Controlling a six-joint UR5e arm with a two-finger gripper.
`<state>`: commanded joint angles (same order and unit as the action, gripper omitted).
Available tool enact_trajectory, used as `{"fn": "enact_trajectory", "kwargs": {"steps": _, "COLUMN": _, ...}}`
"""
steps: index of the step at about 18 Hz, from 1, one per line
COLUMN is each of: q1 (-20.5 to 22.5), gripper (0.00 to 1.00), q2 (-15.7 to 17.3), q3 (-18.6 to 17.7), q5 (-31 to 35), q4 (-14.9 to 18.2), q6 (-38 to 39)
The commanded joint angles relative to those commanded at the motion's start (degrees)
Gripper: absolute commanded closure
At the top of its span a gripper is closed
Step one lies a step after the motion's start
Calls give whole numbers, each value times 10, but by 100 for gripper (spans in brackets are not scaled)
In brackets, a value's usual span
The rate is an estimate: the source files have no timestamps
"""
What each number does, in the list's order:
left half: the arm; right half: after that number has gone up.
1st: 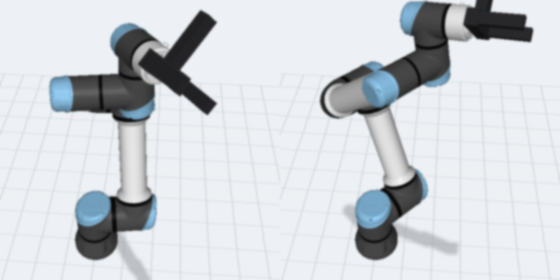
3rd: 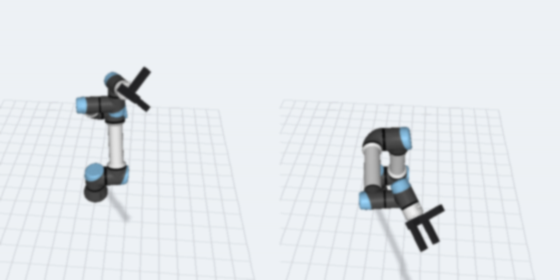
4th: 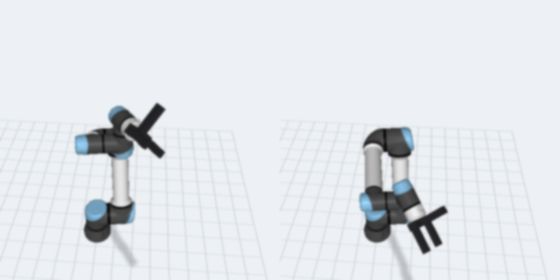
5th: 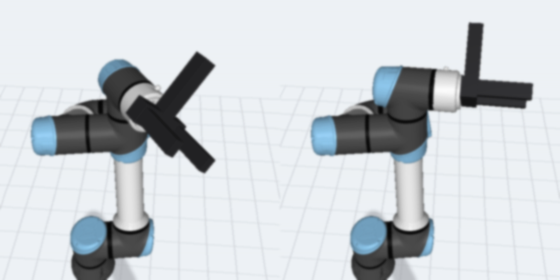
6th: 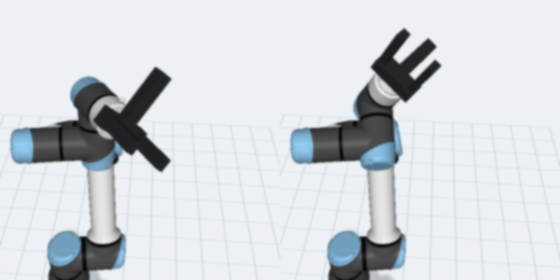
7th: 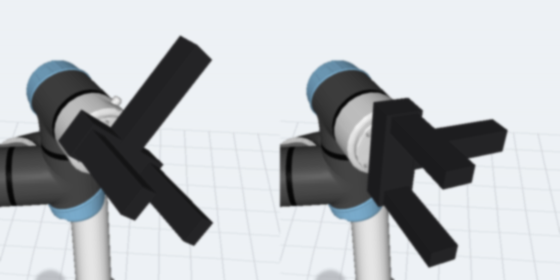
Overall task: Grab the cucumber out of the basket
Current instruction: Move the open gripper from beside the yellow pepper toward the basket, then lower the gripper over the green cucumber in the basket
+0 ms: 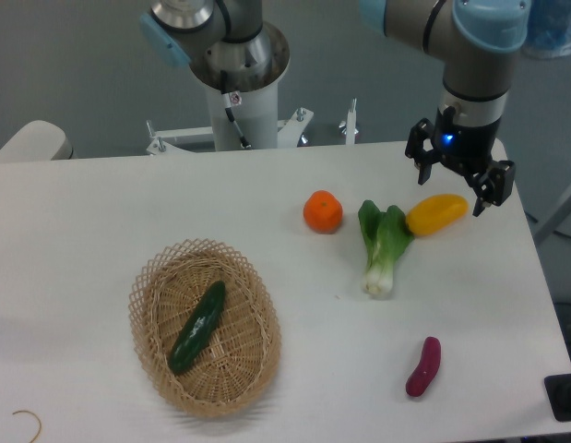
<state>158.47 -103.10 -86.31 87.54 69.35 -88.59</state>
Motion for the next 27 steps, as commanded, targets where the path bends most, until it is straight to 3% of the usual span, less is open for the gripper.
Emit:
{"fn": "enact_trajectory", "kwargs": {"steps": 10, "q1": -25, "gripper": 0, "q2": 13, "q3": -36, "q5": 3, "q4": 0, "q6": 24}}
{"fn": "enact_trajectory", "kwargs": {"steps": 15, "q1": -74, "gripper": 0, "q2": 37, "q3": -88, "q5": -1, "q4": -5, "q6": 158}}
{"fn": "enact_trajectory", "kwargs": {"steps": 18, "q1": -125, "gripper": 0, "q2": 28, "q3": -90, "q5": -3, "q4": -6, "q6": 287}}
{"fn": "enact_trajectory", "kwargs": {"steps": 23, "q1": -188, "gripper": 0, "q2": 18, "q3": -113, "q5": -4, "q4": -6, "q6": 413}}
{"fn": "enact_trajectory", "kwargs": {"steps": 27, "q1": -232, "gripper": 0, "q2": -5, "q3": -117, "q5": -4, "q4": -46, "q6": 472}}
